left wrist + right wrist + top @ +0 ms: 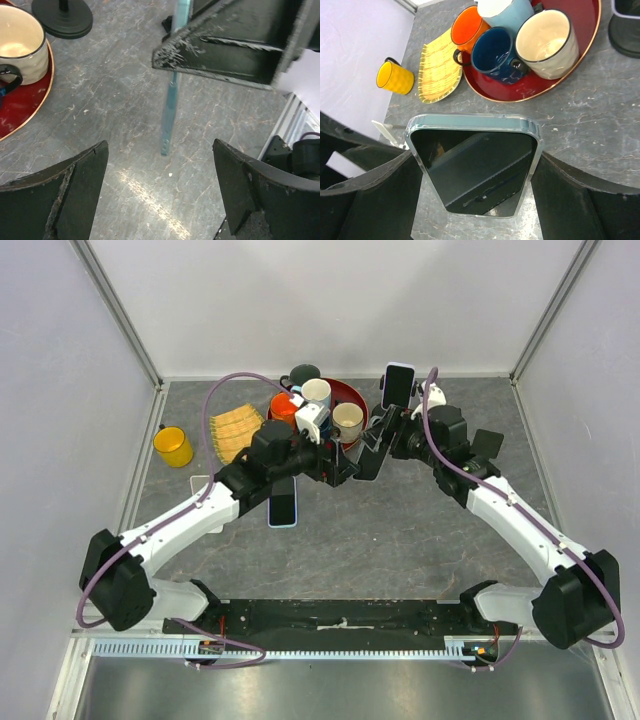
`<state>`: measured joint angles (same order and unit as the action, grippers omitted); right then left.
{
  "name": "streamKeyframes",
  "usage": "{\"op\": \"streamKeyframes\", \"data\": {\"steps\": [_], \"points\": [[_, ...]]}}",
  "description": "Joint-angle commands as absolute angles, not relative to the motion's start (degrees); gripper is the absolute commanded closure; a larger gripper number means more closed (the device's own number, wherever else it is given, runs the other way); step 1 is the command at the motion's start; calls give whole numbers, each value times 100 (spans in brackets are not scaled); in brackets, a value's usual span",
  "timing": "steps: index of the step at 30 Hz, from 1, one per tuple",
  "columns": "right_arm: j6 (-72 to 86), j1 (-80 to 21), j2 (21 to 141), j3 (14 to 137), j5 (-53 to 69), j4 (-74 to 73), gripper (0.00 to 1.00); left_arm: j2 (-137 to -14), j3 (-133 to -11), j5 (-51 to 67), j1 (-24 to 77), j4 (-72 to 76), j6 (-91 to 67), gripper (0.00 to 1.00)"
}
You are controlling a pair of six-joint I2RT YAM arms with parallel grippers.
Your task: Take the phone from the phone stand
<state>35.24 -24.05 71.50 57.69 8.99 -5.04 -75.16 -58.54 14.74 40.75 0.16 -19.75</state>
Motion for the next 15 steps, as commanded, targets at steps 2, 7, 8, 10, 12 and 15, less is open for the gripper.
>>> {"op": "streamKeyframes", "data": {"steps": [2,7,8,10,12,15], "points": [[3911,-2619,6944,5775,984,-44,70,-7804,-6266,1257,4140,-166,-1521,12],[3964,-2733,6882,5661,1037,184,70,-7971,-6293,1529,4210,-193,-1591,20],[3973,-2742,6873,5643,1037,185,70,-7998,-6293,1616,4227,-185,-1617,21],[3990,-2760,6847,5590,1046,193,70,-8024,-6293,1644,4298,-211,-1626,25],[4017,-2760,6838,5564,1081,202,70,-8068,-6284,1643,4359,-237,-1643,30],[4017,-2760,6812,5528,1134,202,70,-8060,-6223,1644,4377,-237,-1722,45]]}}
